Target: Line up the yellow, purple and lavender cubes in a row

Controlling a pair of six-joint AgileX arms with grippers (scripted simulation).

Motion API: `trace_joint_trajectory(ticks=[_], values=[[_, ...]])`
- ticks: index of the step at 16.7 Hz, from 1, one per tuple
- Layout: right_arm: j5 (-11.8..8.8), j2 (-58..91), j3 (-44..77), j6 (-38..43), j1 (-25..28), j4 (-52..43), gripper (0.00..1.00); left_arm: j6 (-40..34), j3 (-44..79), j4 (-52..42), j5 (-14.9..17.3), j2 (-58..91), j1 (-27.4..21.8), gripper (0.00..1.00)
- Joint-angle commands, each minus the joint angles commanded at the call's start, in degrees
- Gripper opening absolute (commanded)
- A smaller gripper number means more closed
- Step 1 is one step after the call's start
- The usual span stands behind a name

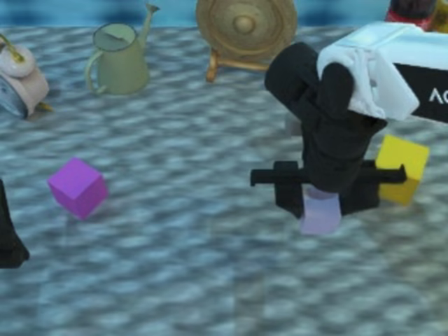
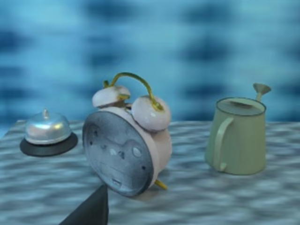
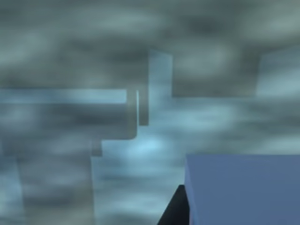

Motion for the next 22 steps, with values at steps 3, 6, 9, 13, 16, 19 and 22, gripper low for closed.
trace_joint_trajectory(ticks=[3,6,9,13,16,19,22], values=[[0.0,2.1,-4.6,0.2,0.2,7.3,0.0,0.0,0.0,0.0,0.0,0.0,0.0,1.0],[0.1,3.2,-7.1,0.2,0.4,10.5,0.0,0.0,0.0,0.0,0.0,0.0,0.0,1.0],[0.1,3.3,-7.1,0.2,0.4,10.5,0.0,0.0,0.0,0.0,0.0,0.0,0.0,1.0],[0.1,3.3,-7.1,0.2,0.4,10.5,0.3,0.0,0.0,0.0,0.0,0.0,0.0,1.0],[0.1,3.3,-7.1,0.2,0.4,10.5,0.53,0.0,0.0,0.0,0.0,0.0,0.0,1.0],[0.1,3.3,-7.1,0.2,0.4,10.5,0.75,0.0,0.0,0.0,0.0,0.0,0.0,1.0],[0.1,3.3,-7.1,0.2,0.4,10.5,0.98,0.0,0.0,0.0,0.0,0.0,0.0,1.0]])
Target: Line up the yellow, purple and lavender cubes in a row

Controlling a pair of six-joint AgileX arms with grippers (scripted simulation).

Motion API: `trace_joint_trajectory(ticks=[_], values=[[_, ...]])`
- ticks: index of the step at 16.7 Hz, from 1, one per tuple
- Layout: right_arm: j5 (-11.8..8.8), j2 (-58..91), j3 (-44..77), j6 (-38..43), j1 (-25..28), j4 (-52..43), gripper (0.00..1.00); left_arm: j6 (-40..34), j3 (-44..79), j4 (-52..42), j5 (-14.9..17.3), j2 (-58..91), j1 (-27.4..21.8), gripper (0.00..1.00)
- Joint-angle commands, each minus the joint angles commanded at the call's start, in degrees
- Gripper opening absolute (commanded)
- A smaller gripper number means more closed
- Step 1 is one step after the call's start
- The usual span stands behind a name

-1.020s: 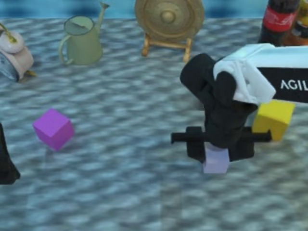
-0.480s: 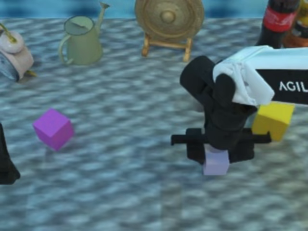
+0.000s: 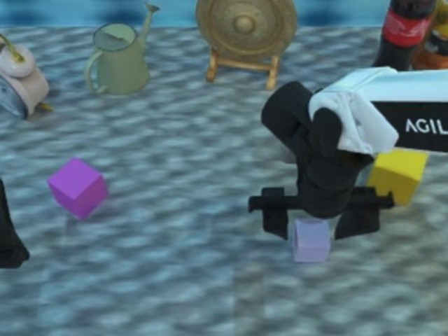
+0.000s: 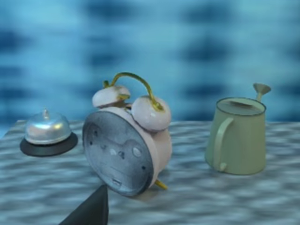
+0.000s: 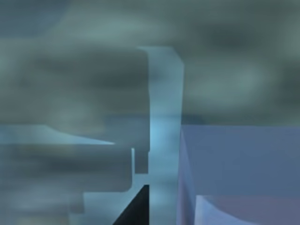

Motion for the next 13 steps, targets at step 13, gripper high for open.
trace_joint_trajectory(ticks=[13], values=[[0.0,-1.4,3.1,0.1,0.2,-4.4,1.0,0.0,0.0,0.0,0.0,0.0,0.0,1.0]])
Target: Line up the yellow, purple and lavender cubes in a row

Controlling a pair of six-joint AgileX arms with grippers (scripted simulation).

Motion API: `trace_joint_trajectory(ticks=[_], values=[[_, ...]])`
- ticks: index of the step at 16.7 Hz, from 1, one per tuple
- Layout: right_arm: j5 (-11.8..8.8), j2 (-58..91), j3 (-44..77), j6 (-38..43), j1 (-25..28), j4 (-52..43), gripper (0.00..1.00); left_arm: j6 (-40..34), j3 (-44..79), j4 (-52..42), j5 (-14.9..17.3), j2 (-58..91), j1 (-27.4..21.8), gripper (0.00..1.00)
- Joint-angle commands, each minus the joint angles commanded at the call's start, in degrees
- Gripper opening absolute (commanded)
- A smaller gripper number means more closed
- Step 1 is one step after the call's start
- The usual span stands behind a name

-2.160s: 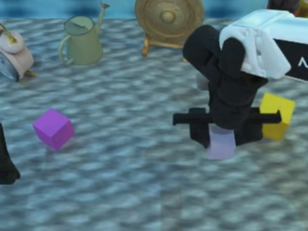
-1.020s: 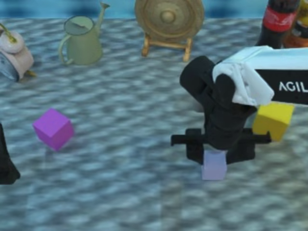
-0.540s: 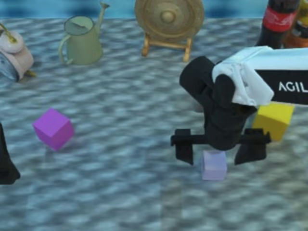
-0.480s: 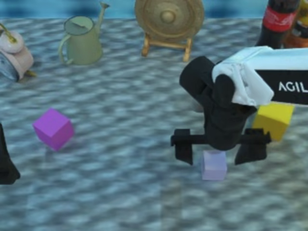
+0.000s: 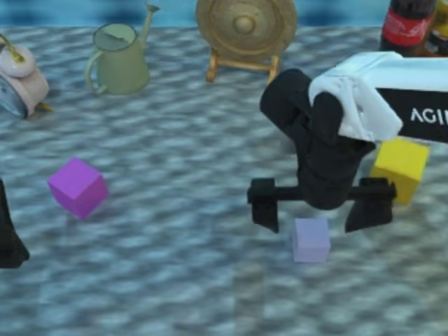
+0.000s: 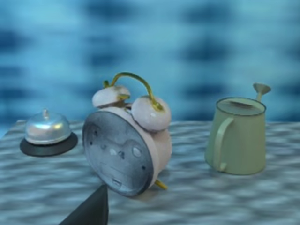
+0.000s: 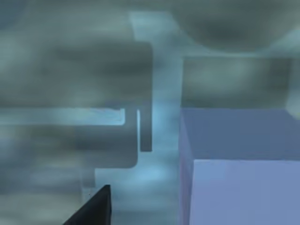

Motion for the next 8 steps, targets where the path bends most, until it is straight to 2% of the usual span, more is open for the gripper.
trace_joint_trajectory(ticks=[4,8], values=[[0.0,-2.9,5.3,0.0,0.4,-8.8,1.0,0.0,0.0,0.0,0.0,0.0,0.0,1.0],[0.0,-3.7,6.4,-0.1,0.4,-10.2,1.0,0.0,0.0,0.0,0.0,0.0,0.0,1.0]])
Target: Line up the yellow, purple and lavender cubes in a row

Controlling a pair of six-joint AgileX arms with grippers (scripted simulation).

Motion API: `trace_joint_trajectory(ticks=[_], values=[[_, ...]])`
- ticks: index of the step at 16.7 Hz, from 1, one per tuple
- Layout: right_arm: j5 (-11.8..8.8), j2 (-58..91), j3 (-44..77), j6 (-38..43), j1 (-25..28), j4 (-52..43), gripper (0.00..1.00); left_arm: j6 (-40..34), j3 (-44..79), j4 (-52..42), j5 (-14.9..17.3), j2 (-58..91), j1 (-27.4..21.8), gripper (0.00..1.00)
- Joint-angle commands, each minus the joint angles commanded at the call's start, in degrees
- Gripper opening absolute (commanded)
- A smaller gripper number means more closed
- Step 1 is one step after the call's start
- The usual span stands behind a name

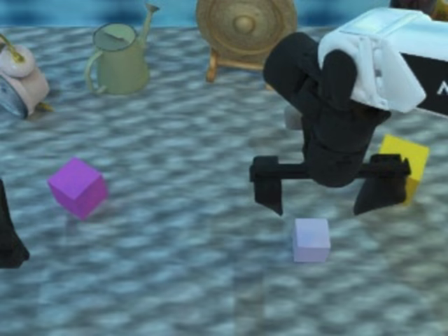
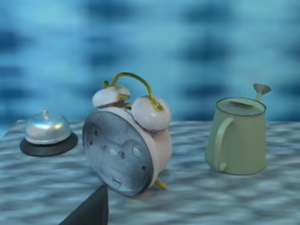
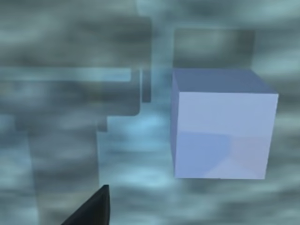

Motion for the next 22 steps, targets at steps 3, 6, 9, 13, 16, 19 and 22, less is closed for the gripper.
trace_joint_trajectory(ticks=[3,6,9,13,16,19,22], values=[[0.0,-0.4,-0.7,-0.2,-0.2,0.5,1.0,0.1,0.5,-0.3,0.0,0.5,0.0,1.0],[-0.3,-5.7,-5.4,-2.3,0.6,3.6,1.0,1.4,5.2,-3.3,-0.1,5.5,-0.5,1.0],[-0.6,-16.6,-14.1,-5.8,0.8,9.4,1.0,3.8,13.6,-9.2,-0.2,15.4,-1.3,1.0],[-1.2,-38.1,-30.7,-12.5,-1.6,20.6,1.0,8.5,28.5,-21.1,0.0,35.2,-3.1,1.0],[-1.6,-56.5,-44.9,-18.1,-5.8,30.0,1.0,12.5,40.8,-31.4,0.1,52.4,-4.6,1.0],[-1.9,-73.2,-58.4,-23.7,-11.8,39.1,1.0,16.6,53.6,-42.1,0.2,70.2,-6.2,1.0],[-1.8,-86.7,-69.5,-28.8,-19.2,47.9,1.0,20.2,65.4,-51.2,0.3,86.2,-7.5,1.0]])
